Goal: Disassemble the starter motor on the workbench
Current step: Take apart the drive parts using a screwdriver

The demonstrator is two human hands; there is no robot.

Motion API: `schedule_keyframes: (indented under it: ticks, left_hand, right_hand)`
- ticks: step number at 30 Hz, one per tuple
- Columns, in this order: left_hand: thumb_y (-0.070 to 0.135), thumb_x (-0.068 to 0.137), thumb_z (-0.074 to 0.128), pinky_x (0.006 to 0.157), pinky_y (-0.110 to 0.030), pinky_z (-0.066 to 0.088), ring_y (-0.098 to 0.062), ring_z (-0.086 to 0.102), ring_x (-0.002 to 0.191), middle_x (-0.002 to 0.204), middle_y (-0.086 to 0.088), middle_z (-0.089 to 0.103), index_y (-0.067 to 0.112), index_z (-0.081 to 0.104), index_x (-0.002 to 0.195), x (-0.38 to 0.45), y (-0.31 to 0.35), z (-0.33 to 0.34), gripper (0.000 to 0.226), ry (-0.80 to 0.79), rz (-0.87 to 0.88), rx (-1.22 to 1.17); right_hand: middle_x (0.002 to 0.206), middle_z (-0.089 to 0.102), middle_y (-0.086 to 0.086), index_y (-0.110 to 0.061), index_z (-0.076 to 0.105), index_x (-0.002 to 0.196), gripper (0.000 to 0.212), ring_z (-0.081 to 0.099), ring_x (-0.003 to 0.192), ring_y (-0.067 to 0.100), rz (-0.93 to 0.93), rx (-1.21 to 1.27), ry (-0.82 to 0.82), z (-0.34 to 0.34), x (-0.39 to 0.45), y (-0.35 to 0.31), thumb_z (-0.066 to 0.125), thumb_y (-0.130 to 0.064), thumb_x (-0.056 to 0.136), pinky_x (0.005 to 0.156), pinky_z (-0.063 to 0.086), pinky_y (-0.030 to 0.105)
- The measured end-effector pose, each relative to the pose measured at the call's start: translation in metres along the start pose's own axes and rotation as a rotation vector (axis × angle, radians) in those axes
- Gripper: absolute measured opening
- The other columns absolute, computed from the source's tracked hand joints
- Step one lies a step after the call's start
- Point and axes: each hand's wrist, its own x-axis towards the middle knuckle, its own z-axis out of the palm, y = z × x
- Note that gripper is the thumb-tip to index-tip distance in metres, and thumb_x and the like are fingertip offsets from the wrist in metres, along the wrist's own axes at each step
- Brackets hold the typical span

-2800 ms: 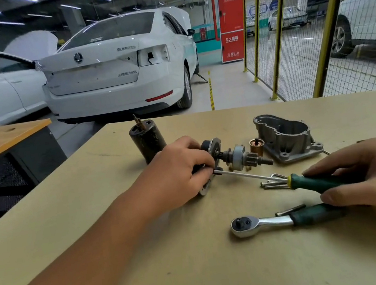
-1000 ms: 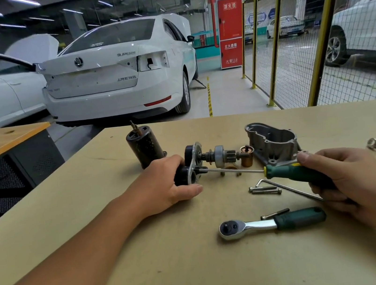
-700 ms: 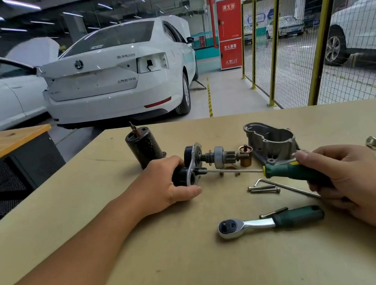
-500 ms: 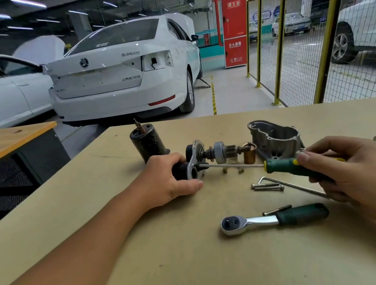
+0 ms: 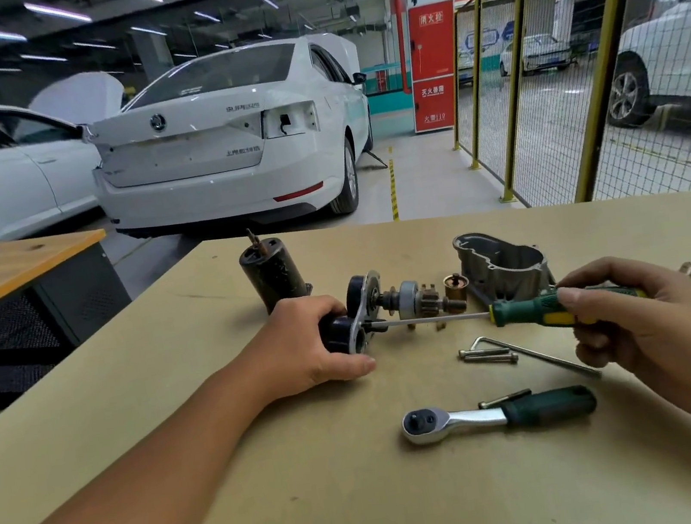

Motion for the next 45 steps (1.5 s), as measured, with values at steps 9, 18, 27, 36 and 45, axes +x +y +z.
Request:
schedule_keyframes:
  ticks: [9,18,27,36,45]
  left_hand:
    - [0.095,0.038,0.074,0.075,-0.023,0.049,0.001,0.058,0.093,0.105,0.019,0.054,0.049,0.039,0.117,-0.004,0.009,0.000,0.098,-0.001,-0.041,0.081]
    - [0.057,0.085,0.068,0.101,-0.018,0.043,-0.003,0.053,0.121,0.131,0.018,0.046,0.049,0.053,0.132,-0.008,0.011,0.005,0.051,0.066,0.243,0.061]
    - [0.037,0.085,0.069,0.090,-0.009,0.041,-0.003,0.059,0.106,0.124,0.011,0.049,0.039,0.066,0.108,-0.007,0.014,0.009,0.023,0.095,0.251,0.020]
    - [0.049,0.081,0.069,0.097,-0.009,0.038,-0.006,0.056,0.111,0.136,0.004,0.044,0.038,0.070,0.106,-0.006,0.016,0.010,0.028,0.131,0.195,0.008]
    - [0.050,0.084,0.062,0.092,-0.017,0.045,-0.001,0.054,0.109,0.132,0.015,0.043,0.048,0.056,0.120,-0.006,0.020,0.014,0.037,0.196,0.141,-0.010]
  right_hand:
    - [0.074,0.066,0.025,-0.017,0.075,0.095,0.046,0.043,0.042,0.023,0.165,-0.105,-0.046,-0.001,-0.002,-0.005,0.078,-0.050,0.064,0.042,0.036,0.023]
    - [0.060,0.051,0.018,-0.016,0.068,0.091,0.057,0.030,0.036,0.017,0.184,-0.095,-0.050,-0.004,0.000,-0.002,0.077,-0.064,0.061,0.045,0.035,0.021]
    - [0.083,0.062,0.018,-0.007,0.071,0.097,0.055,0.045,0.053,0.018,0.116,0.066,-0.101,-0.015,0.006,0.005,0.098,-0.024,0.052,0.047,0.040,0.030]
    - [0.078,0.069,0.020,-0.022,0.074,0.105,0.076,0.047,0.046,0.021,0.176,-0.094,-0.070,-0.010,0.004,0.002,0.085,-0.074,0.050,0.043,0.039,0.026]
    - [0.078,0.064,0.014,-0.013,0.071,0.095,0.072,0.049,0.052,0.020,0.118,0.055,-0.057,-0.010,0.004,0.010,0.104,-0.039,0.037,0.046,0.043,0.031]
